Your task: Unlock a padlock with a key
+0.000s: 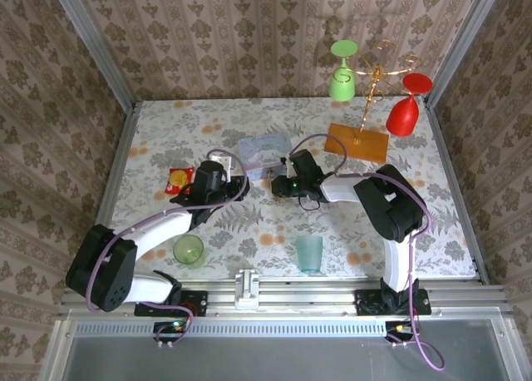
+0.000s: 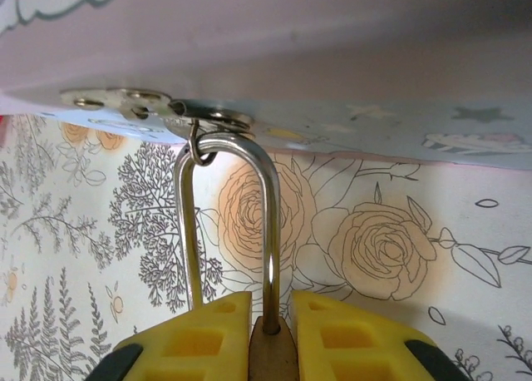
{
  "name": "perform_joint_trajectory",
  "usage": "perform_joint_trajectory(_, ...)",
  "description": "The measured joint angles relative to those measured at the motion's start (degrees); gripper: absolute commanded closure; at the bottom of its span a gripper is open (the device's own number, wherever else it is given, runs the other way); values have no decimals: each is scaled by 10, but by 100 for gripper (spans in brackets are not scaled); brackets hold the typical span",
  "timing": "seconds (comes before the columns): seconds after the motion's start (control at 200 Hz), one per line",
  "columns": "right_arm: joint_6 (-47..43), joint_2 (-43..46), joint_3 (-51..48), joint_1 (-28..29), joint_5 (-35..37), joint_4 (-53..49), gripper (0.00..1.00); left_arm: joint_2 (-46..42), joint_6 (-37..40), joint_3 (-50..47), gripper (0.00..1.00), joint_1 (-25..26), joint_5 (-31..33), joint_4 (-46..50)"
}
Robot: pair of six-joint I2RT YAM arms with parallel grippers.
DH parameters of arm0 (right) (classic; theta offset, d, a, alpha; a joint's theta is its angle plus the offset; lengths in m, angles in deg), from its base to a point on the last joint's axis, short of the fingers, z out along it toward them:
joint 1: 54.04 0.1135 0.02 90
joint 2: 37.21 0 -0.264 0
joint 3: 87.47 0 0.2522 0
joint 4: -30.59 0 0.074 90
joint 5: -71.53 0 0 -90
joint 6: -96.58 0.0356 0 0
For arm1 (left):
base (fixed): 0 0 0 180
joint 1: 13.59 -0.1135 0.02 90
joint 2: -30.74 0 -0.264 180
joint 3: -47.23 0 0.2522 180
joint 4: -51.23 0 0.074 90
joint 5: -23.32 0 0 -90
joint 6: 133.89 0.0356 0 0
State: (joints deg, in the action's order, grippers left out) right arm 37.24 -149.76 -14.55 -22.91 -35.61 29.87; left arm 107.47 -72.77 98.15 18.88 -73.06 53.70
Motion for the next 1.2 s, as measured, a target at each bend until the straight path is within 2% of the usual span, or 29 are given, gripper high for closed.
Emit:
perform_joint_trajectory(0.23,57,7,-39,0,0,76,88,57,68,134,71,0,9,52)
perform_joint_trajectory(0.495,125,6,-78,-2,-6,147,90,234,169,315,69,-2,-21,105)
perform_joint_trajectory(0.665,143,5,-100,-4,-15,194,91,304,232,382,68,15,12,165)
perform_joint_trajectory(0.885,176,-6,-125,-2,-13,269,94,340,282,409,70,33,57,200)
perform_joint_trajectory(0.94,184,-9,-133,-1,-10,293,95,341,288,408,73,35,65,197)
perform_joint_trajectory(1.2,197,-10,-159,4,5,368,96,334,290,382,73,36,74,159)
